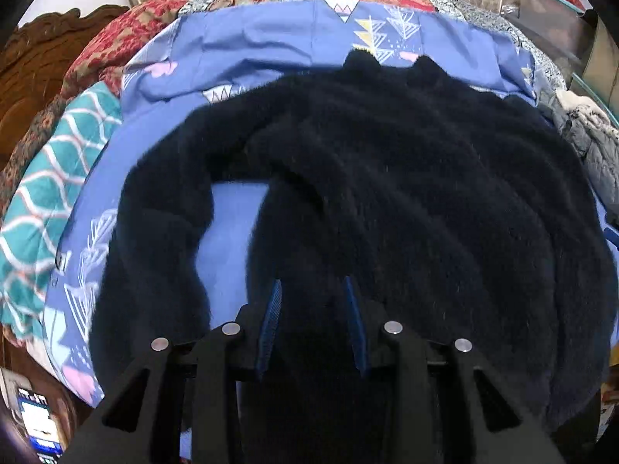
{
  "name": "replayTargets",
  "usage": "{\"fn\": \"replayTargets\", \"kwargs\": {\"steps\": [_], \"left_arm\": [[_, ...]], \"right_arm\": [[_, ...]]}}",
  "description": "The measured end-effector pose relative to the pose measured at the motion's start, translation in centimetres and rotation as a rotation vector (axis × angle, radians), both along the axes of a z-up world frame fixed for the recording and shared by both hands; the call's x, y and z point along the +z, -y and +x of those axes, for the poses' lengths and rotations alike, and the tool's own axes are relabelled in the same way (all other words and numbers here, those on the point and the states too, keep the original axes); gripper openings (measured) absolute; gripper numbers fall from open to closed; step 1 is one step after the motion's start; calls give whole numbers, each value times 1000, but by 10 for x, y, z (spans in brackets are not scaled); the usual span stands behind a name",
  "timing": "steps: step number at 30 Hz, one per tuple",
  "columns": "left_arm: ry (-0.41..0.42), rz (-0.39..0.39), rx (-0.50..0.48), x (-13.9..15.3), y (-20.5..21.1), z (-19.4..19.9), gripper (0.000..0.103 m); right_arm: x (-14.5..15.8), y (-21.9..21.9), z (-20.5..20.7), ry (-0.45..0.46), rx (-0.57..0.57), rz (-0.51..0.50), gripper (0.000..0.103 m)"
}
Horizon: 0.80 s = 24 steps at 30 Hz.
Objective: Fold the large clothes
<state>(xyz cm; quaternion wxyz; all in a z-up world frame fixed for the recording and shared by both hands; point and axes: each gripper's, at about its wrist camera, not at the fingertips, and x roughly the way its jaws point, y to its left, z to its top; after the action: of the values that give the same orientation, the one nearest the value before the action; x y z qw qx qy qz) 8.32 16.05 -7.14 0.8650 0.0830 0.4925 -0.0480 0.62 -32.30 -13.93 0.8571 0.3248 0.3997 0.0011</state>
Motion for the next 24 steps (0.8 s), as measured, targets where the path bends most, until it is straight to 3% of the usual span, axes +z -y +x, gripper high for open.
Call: {"fn": "replayTargets", "kwargs": {"steps": [2, 6, 9, 10, 12, 16, 20, 24], "left_arm": [[-19, 25, 24, -13, 1, 0, 56], [-88, 206, 95, -60, 3, 10, 56], [-75, 176, 133, -59, -4, 9, 59], [-73, 169, 141, -56, -5, 8, 60], [-76, 162, 148, -53, -8, 5, 62], [-74, 111, 170, -36, -13, -1, 62], [-2, 53, 155, -11, -4, -1, 62], [19, -138, 95, -2, 10, 7, 63]], "right_arm": [[3, -25, 4, 6, 77, 23, 61], [-7, -110, 19, -71, 357, 28, 61], [6, -148, 16, -37, 449, -128, 61], [9, -146, 16, -27, 449, -130, 61], [15, -125, 15, -13, 403, -50, 61], [22, -57, 0, 28, 167, 62, 61], [14, -20, 6, -3, 30, 99, 62], [-3, -4, 19, -26, -22, 151, 61]]}}
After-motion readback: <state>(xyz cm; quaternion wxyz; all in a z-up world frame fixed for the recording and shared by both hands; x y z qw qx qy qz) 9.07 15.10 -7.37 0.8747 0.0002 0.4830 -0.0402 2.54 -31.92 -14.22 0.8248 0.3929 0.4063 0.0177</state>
